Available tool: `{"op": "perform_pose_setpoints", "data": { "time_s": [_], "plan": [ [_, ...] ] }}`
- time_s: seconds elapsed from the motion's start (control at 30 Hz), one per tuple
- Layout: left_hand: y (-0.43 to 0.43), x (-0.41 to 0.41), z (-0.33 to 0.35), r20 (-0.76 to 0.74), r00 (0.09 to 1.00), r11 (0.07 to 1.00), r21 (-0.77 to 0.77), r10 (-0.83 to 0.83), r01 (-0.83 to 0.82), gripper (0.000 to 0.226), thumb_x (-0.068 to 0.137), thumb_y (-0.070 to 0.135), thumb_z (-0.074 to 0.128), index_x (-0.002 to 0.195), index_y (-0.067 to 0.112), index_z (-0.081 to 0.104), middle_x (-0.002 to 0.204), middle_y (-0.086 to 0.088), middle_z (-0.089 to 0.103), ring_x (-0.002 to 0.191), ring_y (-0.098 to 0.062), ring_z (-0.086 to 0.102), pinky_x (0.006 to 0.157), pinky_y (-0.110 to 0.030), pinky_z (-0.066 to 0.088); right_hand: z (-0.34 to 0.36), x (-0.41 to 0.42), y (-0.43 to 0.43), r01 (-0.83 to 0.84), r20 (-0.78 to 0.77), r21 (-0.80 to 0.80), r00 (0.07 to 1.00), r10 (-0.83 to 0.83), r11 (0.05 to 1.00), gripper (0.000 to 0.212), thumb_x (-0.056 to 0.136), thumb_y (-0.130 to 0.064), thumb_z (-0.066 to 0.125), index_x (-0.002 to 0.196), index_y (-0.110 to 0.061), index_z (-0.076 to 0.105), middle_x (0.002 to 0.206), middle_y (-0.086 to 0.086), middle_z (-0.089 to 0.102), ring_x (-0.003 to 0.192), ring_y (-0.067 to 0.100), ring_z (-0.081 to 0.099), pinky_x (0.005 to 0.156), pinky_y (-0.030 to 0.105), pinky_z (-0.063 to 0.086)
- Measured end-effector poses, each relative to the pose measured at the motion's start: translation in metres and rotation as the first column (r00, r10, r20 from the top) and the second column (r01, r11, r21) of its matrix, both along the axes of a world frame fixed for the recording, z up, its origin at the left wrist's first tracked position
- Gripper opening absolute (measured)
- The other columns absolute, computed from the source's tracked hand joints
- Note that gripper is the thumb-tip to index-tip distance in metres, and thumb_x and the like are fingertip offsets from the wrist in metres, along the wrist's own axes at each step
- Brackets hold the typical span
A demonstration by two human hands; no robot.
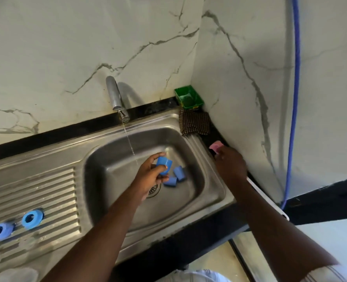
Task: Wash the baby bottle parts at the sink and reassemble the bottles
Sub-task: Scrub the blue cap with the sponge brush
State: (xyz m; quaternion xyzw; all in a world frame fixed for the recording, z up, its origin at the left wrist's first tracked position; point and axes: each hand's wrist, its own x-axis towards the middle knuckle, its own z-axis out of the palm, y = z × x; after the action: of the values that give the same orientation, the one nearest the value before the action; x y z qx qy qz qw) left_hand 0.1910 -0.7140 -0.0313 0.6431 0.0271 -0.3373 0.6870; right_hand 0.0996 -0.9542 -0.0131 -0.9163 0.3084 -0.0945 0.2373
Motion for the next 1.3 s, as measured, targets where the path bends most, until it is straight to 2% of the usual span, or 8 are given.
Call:
{"op": "perform_pose_setpoints", "data": {
  "time_s": [0.13,0.43,0.57,0.63,0.73,0.87,1.07,1.3],
  "plan": [
    [0.0,-0.009,0.014,-0.063,0.993,0.995,0.0,-0.095,0.095,0.021,0.094,0.005,0.065,0.111,0.014,0.058,0.11,-0.024,0.071,0.087,-0.033,0.071,0.071,-0.035,0.06,-0.006,-0.03,-0.024,0.106,-0.261,-0.18,0.953,-0.151,0.978,0.021,0.094,-0.023,0.053,0.113,-0.016,0.06,0.111,0.011,0.057,0.101,0.034,0.061,0.078,0.042,0.05],
    [0.021,-0.02,0.023,-0.005,0.999,0.999,0.0,-0.054,0.054,0.011,0.094,0.014,0.067,0.1,0.008,0.074,0.098,-0.01,0.076,0.101,-0.024,0.072,0.077,-0.034,0.057,-0.014,-0.051,-0.031,0.096,-0.336,-0.25,0.925,-0.179,0.963,0.011,0.089,-0.023,0.062,0.097,-0.017,0.064,0.097,0.007,0.067,0.09,0.028,0.067,0.07,0.038,0.056],
    [0.032,-0.022,0.025,-0.015,1.0,0.998,-0.066,-0.004,0.003,0.01,0.097,0.008,0.06,0.1,0.007,0.069,0.107,-0.019,0.074,0.101,-0.033,0.07,0.083,-0.036,0.058,-0.009,-0.046,-0.024,-0.01,-0.22,-0.181,0.975,-0.031,0.983,0.016,0.088,-0.027,0.064,0.097,-0.014,0.063,0.093,0.009,0.066,0.085,0.032,0.065,0.07,0.037,0.053],
    [0.037,-0.024,0.026,0.006,0.999,0.993,-0.11,0.034,-0.033,0.011,0.099,0.005,0.056,0.101,0.007,0.066,0.106,-0.02,0.074,0.097,-0.033,0.07,0.083,-0.034,0.059,0.001,-0.039,-0.01,-0.059,-0.151,-0.028,0.987,0.055,0.998,0.012,0.09,-0.024,0.064,0.096,-0.015,0.059,0.087,0.008,0.067,0.08,0.032,0.065,0.065,0.031,0.045],
    [0.048,-0.024,0.029,0.013,0.991,0.969,-0.214,0.133,-0.127,0.013,0.1,0.003,0.052,0.106,0.003,0.063,0.106,-0.022,0.072,0.094,-0.028,0.071,0.086,-0.033,0.059,0.02,-0.021,0.027,-0.151,0.01,0.196,0.988,0.152,0.969,0.015,0.089,-0.018,0.066,0.091,-0.02,0.051,0.072,0.0,0.068,0.059,0.015,0.061,0.055,0.024,0.036],
    [0.062,-0.016,0.04,0.042,0.965,0.928,-0.289,0.258,-0.236,0.015,0.098,-0.002,0.052,0.097,0.003,0.066,0.091,-0.012,0.075,0.085,-0.019,0.072,0.084,-0.031,0.06,0.047,-0.003,0.085,-0.304,0.252,0.318,0.94,0.229,0.898,0.009,0.094,-0.022,0.065,0.093,-0.019,0.056,0.064,-0.005,0.062,0.055,-0.002,0.055,0.056,0.018,0.04],
    [0.087,-0.001,0.051,0.108,0.924,0.9,-0.291,0.367,-0.324,0.015,0.095,-0.004,0.057,0.097,0.001,0.071,0.094,-0.011,0.077,0.091,-0.019,0.074,0.09,-0.029,0.058,0.056,0.008,0.146,-0.512,0.322,0.298,0.849,0.42,0.806,0.016,0.093,-0.02,0.066,0.101,-0.032,0.057,0.059,-0.011,0.059,0.053,0.009,0.057,0.058,0.03,0.047],
    [0.114,0.004,0.043,0.104,0.914,0.897,-0.264,0.393,-0.356,0.022,0.094,0.001,0.063,0.114,-0.007,0.066,0.109,-0.019,0.074,0.105,-0.028,0.071,0.096,-0.035,0.056,0.058,0.022,0.175,-0.477,0.279,0.202,0.865,0.417,0.855,0.008,0.096,-0.02,0.061,0.092,-0.027,0.061,0.063,-0.006,0.06,0.055,0.008,0.057,0.057,0.034,0.049]
  ]
}}
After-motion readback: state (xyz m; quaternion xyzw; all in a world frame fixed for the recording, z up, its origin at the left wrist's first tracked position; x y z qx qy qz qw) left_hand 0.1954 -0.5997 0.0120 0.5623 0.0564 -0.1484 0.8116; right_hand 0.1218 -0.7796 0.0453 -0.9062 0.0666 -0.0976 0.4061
